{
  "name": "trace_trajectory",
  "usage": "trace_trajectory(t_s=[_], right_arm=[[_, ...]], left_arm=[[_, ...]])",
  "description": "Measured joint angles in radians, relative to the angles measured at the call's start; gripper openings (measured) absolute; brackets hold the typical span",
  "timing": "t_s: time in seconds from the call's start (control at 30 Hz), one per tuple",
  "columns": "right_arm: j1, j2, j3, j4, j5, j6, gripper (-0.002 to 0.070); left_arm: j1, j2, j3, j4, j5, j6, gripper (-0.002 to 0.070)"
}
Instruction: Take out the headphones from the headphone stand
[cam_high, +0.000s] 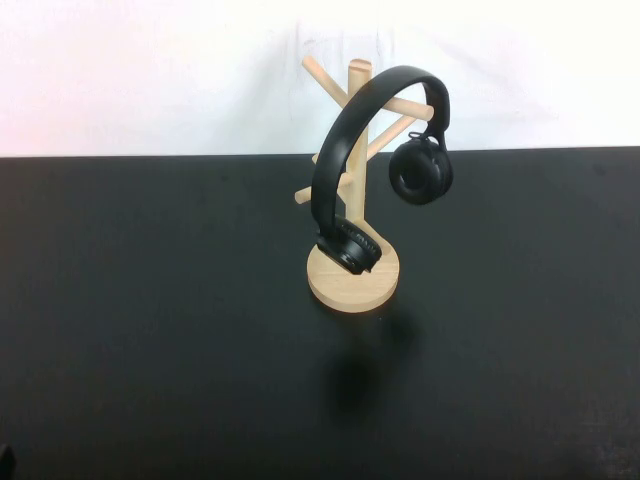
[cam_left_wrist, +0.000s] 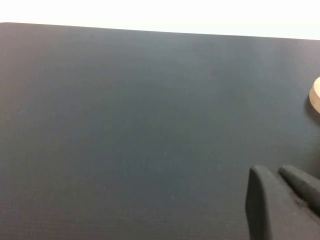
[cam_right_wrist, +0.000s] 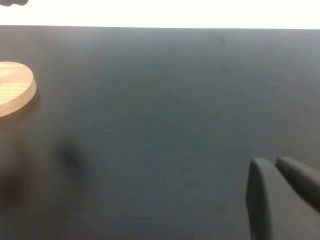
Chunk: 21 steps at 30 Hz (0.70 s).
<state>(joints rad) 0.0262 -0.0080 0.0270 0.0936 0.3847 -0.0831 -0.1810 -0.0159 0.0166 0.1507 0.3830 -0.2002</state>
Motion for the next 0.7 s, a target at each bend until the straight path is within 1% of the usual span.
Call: trace_trajectory(t_s=[0.7], right_arm=[[0.000, 0.000, 0.000, 0.000, -0.009, 0.000, -0.0008]], left_arm=[[0.000, 0.000, 0.000, 0.000, 0.000, 0.000, 0.0002]])
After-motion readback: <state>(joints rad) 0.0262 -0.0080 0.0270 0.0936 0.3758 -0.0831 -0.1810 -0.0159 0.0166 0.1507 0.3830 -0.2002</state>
